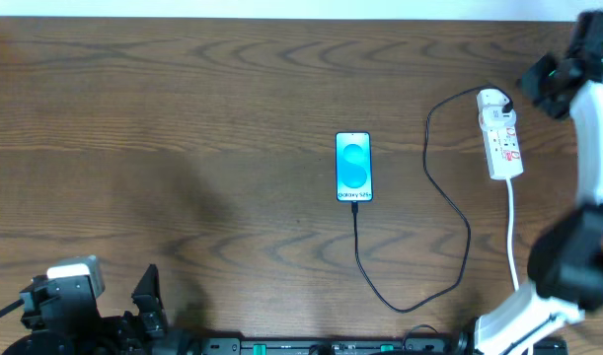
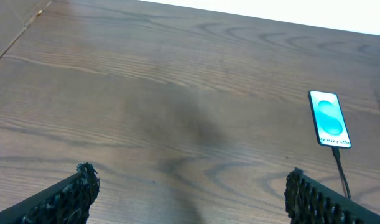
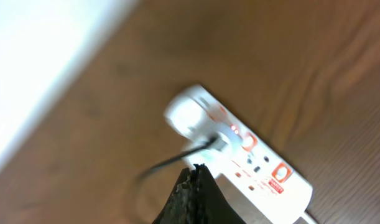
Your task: Plug charger to phone and switch on socket
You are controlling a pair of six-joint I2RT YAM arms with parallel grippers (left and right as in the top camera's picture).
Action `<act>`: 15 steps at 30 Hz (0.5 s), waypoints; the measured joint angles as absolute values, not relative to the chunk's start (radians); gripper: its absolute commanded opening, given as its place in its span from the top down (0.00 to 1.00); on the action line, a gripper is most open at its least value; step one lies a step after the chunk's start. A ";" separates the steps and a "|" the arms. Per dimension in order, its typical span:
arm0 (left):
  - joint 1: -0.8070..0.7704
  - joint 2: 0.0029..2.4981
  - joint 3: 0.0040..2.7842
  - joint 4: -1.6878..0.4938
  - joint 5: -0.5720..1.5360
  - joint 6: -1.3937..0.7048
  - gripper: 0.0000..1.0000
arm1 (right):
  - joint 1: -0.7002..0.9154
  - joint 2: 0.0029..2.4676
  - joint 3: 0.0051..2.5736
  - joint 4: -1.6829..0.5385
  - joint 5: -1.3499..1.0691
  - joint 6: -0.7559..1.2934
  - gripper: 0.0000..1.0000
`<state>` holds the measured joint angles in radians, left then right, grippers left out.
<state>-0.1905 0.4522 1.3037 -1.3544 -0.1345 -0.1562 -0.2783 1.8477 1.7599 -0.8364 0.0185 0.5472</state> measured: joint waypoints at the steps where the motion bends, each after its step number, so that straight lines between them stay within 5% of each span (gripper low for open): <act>1: -0.191 0.446 1.304 -1.354 -0.134 -0.156 0.03 | -0.276 1.756 1.764 -0.809 0.023 0.533 0.99; 6: -0.168 0.340 1.303 -1.354 -0.135 -0.156 0.03 | -0.277 1.410 1.779 -0.736 0.040 0.458 0.99; 15: -0.007 0.027 1.304 -1.358 -0.138 -0.156 0.03 | -0.276 1.181 1.777 -0.805 -0.060 0.363 0.99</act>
